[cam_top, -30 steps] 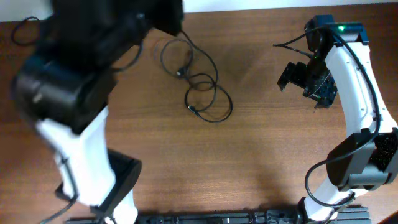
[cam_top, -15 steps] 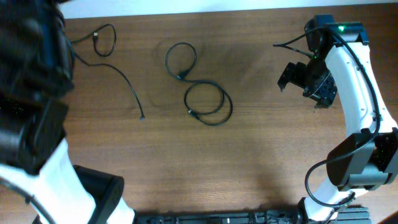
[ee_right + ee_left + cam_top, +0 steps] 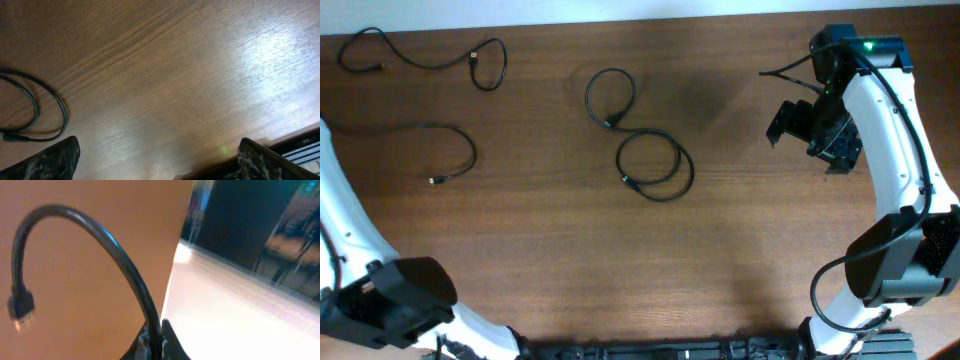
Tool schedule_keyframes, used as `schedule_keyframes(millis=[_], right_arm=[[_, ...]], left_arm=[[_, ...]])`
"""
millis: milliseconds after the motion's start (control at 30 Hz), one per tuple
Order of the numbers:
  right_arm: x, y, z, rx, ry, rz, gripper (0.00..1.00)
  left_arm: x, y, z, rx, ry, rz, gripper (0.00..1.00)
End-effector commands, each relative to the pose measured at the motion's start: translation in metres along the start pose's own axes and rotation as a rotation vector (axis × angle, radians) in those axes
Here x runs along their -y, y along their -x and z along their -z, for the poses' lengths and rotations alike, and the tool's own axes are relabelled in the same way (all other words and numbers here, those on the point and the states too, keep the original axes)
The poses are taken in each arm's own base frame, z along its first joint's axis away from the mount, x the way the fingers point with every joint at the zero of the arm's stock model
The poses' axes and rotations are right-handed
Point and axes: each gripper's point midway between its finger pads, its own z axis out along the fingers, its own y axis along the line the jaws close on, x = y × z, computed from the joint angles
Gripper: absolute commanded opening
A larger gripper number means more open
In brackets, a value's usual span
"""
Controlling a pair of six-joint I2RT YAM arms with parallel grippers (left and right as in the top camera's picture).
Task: Untangle cables
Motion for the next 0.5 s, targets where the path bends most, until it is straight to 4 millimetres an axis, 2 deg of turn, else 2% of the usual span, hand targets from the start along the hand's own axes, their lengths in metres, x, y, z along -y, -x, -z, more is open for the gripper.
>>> schedule_keyframes(millis=[0, 33, 67, 133, 333, 400, 433, 467], right_arm=[[0.002, 0.001, 0.000, 0.006, -0.008, -0.005, 0.98], [0.002, 0.001, 0.000, 0.005, -0.007, -0.005, 0.98], [0.002, 0.001, 0.000, 0.006, -0.008, -0.005, 0.98], [0.002, 0.001, 0.000, 0.006, -0.008, -0.005, 0.99], [0.002, 0.001, 0.000, 0.005, -0.007, -0.005, 0.98], [0.002, 0.001, 0.000, 0.006, -0.007, -0.005, 0.98], [0.002, 0.001, 0.000, 0.006, -0.008, -0.005, 0.98], [0.002, 0.001, 0.000, 0.005, -0.007, -0.005, 0.98]], left_arm=[[-0.014, -0.099, -0.039, -0.257, 0.031, -0.063, 0.02], [-0.013, -0.127, -0.045, -0.330, 0.020, -0.079, 0.02], [-0.003, -0.150, -0.049, -0.393, -0.039, -0.079, 0.01], [0.028, -0.191, -0.050, -0.508, -0.223, -0.049, 0.00], [0.008, -0.315, -0.028, -0.907, -0.154, -0.036, 0.00], [0.001, -0.346, -0.022, -0.997, -0.132, -0.047, 0.01], [-0.003, -0.368, -0.017, -1.062, -0.117, -0.055, 0.01], [-0.007, -0.386, -0.013, -1.112, -0.104, -0.061, 0.04]])
